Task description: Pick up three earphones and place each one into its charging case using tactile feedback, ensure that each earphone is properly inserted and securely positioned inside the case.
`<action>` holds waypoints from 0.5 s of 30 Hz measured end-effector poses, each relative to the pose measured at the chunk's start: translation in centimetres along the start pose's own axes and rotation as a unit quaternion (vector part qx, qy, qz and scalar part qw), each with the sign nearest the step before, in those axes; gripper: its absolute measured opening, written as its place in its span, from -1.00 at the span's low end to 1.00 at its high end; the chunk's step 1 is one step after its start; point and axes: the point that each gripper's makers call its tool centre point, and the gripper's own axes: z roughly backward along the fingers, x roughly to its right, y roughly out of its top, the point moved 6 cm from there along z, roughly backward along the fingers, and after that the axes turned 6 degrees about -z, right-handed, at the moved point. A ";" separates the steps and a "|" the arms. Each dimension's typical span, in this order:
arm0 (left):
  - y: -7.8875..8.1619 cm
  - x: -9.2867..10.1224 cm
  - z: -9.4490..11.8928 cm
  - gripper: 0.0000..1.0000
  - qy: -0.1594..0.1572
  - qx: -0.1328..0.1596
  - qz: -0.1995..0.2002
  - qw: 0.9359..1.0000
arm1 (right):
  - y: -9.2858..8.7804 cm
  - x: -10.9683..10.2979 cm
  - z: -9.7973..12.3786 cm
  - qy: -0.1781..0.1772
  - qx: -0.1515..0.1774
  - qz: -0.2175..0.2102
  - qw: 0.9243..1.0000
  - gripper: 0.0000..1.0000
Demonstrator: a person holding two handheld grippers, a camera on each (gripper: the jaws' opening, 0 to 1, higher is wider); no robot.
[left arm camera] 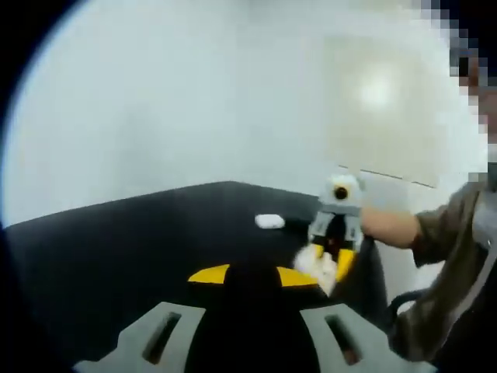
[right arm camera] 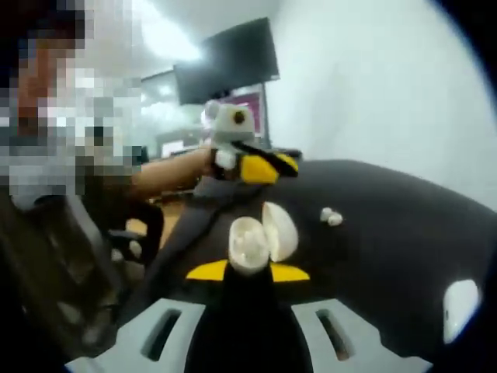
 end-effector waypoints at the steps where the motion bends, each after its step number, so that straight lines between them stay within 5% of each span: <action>1: 0.5 -0.5 -0.5 -0.62 -0.002 -0.005 0.000 1.000 | 0.0 0.0 0.0 -0.001 0.000 0.002 1.000 -0.60; 7: 2.0 -2.7 -3.5 -0.69 -0.015 -0.100 0.003 0.995 | 0.0 -0.2 0.0 -0.005 0.001 0.011 1.000 -0.60; 11: 2.1 -3.5 -5.1 -0.78 -0.011 -0.191 -0.034 0.981 | 0.0 -0.3 -0.1 -0.006 0.001 0.016 1.000 -0.60; 15: 2.1 -2.7 -6.3 -0.84 -0.054 -0.236 -0.023 0.970 | 0.2 -0.4 0.0 -0.005 0.009 0.016 1.000 -0.60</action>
